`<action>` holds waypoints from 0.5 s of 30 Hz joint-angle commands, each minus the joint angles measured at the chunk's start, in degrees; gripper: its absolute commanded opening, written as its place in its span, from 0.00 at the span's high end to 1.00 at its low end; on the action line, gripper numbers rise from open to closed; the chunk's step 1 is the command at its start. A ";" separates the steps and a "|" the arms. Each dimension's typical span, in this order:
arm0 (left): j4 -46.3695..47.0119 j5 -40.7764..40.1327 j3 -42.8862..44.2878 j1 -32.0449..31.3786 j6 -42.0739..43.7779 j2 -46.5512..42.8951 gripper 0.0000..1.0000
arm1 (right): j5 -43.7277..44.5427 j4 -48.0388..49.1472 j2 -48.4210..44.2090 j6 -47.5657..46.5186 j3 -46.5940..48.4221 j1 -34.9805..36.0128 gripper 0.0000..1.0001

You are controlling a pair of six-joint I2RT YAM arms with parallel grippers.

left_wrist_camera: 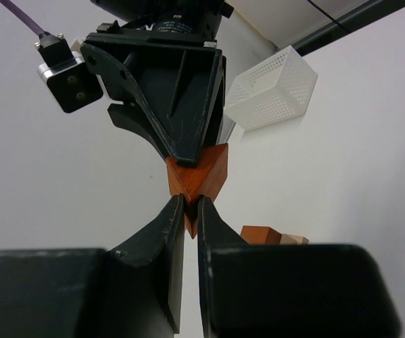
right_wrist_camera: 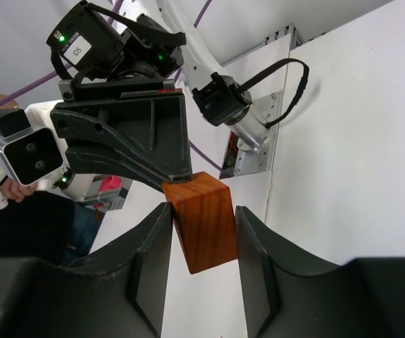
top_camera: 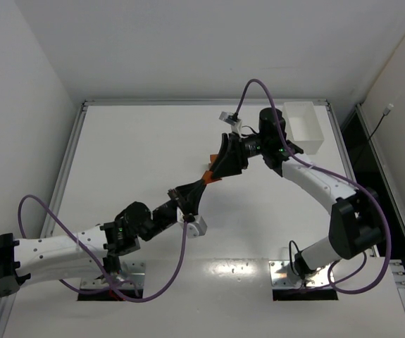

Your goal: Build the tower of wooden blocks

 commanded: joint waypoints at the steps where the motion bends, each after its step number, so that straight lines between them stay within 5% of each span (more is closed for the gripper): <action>1: 3.51 0.94 -0.33 -0.92 0.57 0.45 1.00 | -2.58 3.56 0.51 -0.53 2.42 0.51 0.69; 7: 2.73 0.42 0.28 -0.92 -0.05 0.99 0.99 | -2.58 3.56 0.51 -0.53 2.42 0.51 0.97; 12: 1.49 -0.12 0.81 -0.92 -1.10 1.60 0.62 | -1.96 4.09 -0.01 -0.53 2.42 0.51 1.00; 15: 0.96 -0.64 0.81 -0.92 -1.72 1.60 0.49 | -1.35 4.09 -0.62 -0.53 1.37 0.51 1.00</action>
